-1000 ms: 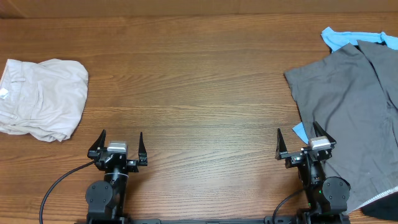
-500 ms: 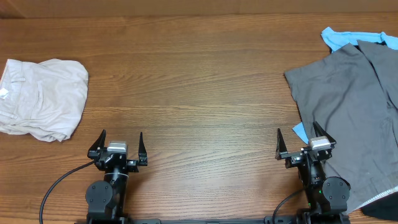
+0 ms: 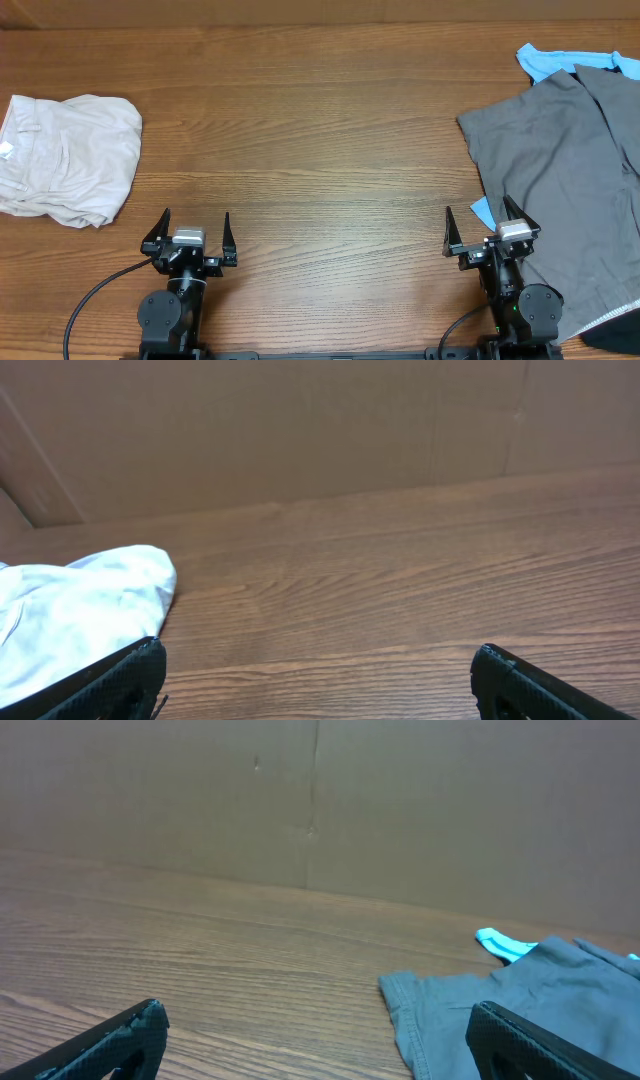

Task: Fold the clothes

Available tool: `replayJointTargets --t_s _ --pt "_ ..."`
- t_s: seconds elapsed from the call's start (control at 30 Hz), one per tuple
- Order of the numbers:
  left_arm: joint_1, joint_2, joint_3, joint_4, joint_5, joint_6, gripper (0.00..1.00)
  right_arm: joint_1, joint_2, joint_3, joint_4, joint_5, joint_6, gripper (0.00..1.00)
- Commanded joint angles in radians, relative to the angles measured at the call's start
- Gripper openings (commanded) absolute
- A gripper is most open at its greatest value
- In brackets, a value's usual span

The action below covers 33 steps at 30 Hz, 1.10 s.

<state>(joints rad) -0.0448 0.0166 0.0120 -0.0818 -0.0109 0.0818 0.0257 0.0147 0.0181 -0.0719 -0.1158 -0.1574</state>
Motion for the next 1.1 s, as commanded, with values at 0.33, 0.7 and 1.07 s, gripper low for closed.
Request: replayJointTargets --t_s 0.33,0.7,1.07 --pt "0.008 -0.01 -0.007 0.005 0.012 0.015 1.0 -0.007 -0.011 -0.01 0.011 -0.01 0.0 1.0" --pt "0.008 -0.01 0.001 0.002 0.073 -0.084 1.0 -0.008 -0.011 0.006 0.054 0.004 0.216 1.0" --pt "0.008 0.216 0.362 -0.236 0.008 -0.086 1.0 -0.008 0.317 0.375 -0.087 0.071 0.266 1.0"
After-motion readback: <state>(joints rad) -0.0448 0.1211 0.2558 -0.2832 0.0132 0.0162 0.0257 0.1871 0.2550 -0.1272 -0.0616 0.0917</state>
